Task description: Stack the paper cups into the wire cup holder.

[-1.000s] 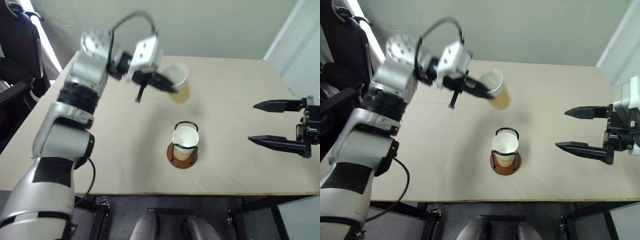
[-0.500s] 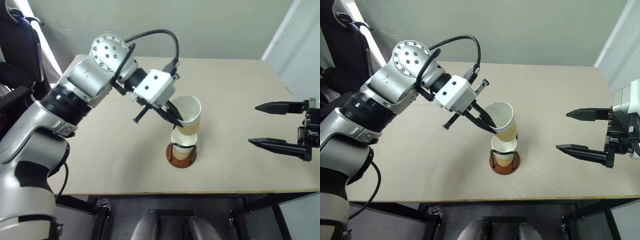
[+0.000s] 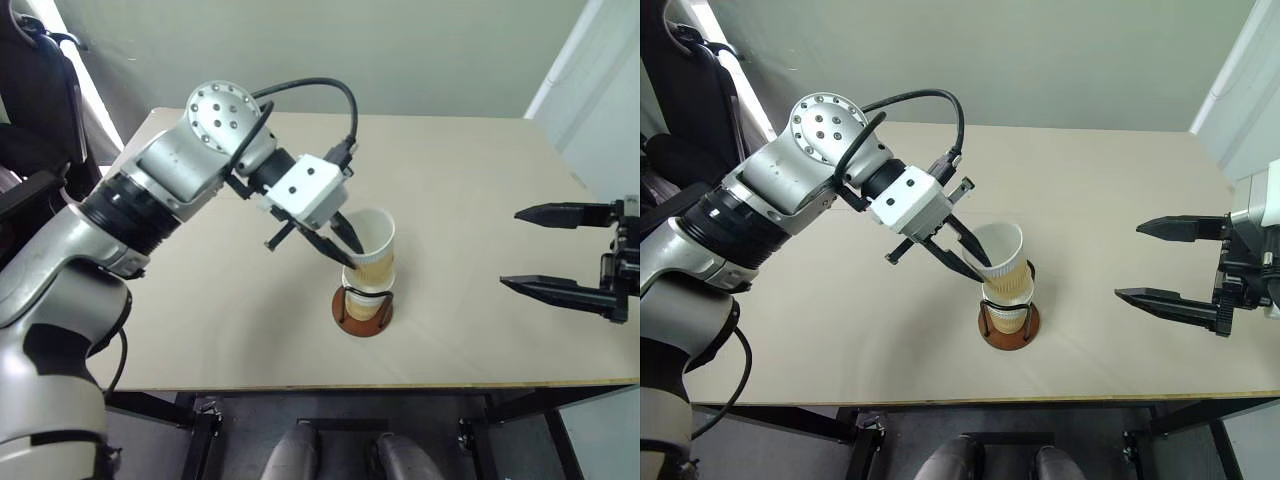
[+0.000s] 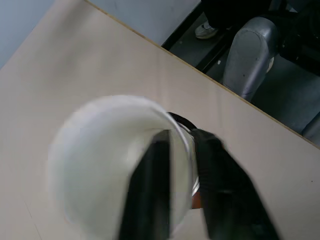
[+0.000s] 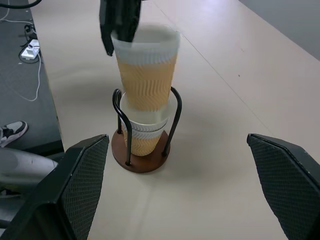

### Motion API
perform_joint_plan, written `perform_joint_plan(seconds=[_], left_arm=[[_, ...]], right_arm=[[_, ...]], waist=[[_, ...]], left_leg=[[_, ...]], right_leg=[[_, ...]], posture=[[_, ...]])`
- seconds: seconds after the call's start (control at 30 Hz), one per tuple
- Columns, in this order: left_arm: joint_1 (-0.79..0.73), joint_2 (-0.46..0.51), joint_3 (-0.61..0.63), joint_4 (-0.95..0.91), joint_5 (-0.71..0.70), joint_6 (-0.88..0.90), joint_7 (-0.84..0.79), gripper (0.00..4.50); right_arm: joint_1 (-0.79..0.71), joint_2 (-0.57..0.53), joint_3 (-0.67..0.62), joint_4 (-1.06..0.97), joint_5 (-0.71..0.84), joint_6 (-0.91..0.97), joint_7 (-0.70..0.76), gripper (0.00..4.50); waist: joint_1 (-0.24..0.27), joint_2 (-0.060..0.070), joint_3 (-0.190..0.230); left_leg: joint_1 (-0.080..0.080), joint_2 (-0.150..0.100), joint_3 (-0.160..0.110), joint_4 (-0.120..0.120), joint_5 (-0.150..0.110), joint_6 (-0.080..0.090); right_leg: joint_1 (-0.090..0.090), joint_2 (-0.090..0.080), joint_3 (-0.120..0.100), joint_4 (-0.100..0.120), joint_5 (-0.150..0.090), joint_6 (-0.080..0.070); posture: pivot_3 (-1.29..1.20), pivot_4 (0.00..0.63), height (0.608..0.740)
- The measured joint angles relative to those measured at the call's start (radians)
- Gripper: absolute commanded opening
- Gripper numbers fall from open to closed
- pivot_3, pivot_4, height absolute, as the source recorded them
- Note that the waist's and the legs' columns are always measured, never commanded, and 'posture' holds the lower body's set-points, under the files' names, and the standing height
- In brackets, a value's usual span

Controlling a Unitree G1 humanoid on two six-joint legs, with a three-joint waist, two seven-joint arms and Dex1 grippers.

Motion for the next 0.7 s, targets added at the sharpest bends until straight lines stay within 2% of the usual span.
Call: perform_joint_plan(seconds=[0.13,0.2,0.27,0.37,0.47,0.5,0.6,0.7], left_arm=[[0.007,-0.051,0.007,0.067,0.055,-0.038,0.0,3.08],[0.026,-0.077,0.04,0.076,0.069,-0.04,0.0,3.87],[0.043,-0.105,0.086,0.081,0.076,-0.033,-0.001,4.48],[0.057,-0.143,0.207,0.088,0.087,0.015,0.0,4.48],[0.1,-0.123,0.341,0.081,0.066,0.134,0.038,4.48],[0.125,-0.082,0.384,0.075,0.052,0.196,0.04,4.48],[0.271,0.121,0.511,0.052,-0.001,0.408,0.01,4.48],[0.451,0.238,0.619,0.026,-0.007,0.526,0.012,4.48]], right_arm=[[-0.016,-0.002,0.018,0.006,0.0,-0.005,-0.007,4.5],[-0.017,-0.003,0.031,0.01,0.0,-0.006,-0.007,4.5],[-0.021,-0.002,0.039,0.016,0.0,-0.012,-0.007,4.5],[-0.046,-0.002,0.064,0.029,0.0,-0.034,0.004,4.5],[-0.05,-0.003,0.099,0.041,-0.009,-0.057,0.024,4.5],[-0.046,-0.003,0.108,0.046,-0.013,-0.063,0.036,4.5],[-0.002,-0.017,0.111,0.07,-0.039,-0.08,0.088,4.5],[0.02,-0.021,0.114,0.134,-0.076,-0.098,0.131,4.5]], waist=[[0.001,0.0,0.0],[0.001,0.0,0.0],[0.001,0.0,0.0],[-0.002,0.0,0.0],[-0.005,0.001,0.0],[-0.012,0.001,0.0],[-0.034,0.003,-0.001],[-0.03,0.004,-0.001]], left_leg=[[-0.001,0.0,0.0,0.0,0.0,0.0],[-0.001,0.0,0.0,0.0,0.0,0.0],[-0.001,0.0,0.0,0.0,0.0,0.0],[-0.001,0.0,0.001,0.0,0.0,0.0],[0.0,0.0,0.001,-0.001,0.0,0.0],[0.0,0.0,0.001,-0.002,0.0,0.0],[0.003,0.001,0.001,-0.007,0.003,-0.005],[0.003,0.001,0.0,-0.008,0.003,-0.005]], right_leg=[[0.0,0.0,0.0,0.0,0.0,0.0],[0.0,0.0,0.0,0.0,0.0,0.0],[-0.001,0.0,0.0,0.0,0.0,0.0],[-0.001,0.0,0.0,-0.001,0.0,0.0],[-0.001,0.0,0.0,0.0,0.0,0.001],[-0.001,0.0,0.0,0.0,0.0,0.001],[-0.002,0.002,0.001,0.0,-0.001,-0.001],[-0.003,0.001,0.001,0.0,-0.002,-0.002]], posture=[[0.0,0.15,0.74],[0.0,0.15,0.74],[0.0,0.15,0.74],[0.0,0.15,0.74],[0.0,0.15,0.74],[0.0,0.15,0.74],[0.0,0.15,0.74],[0.0,0.15,0.74]])
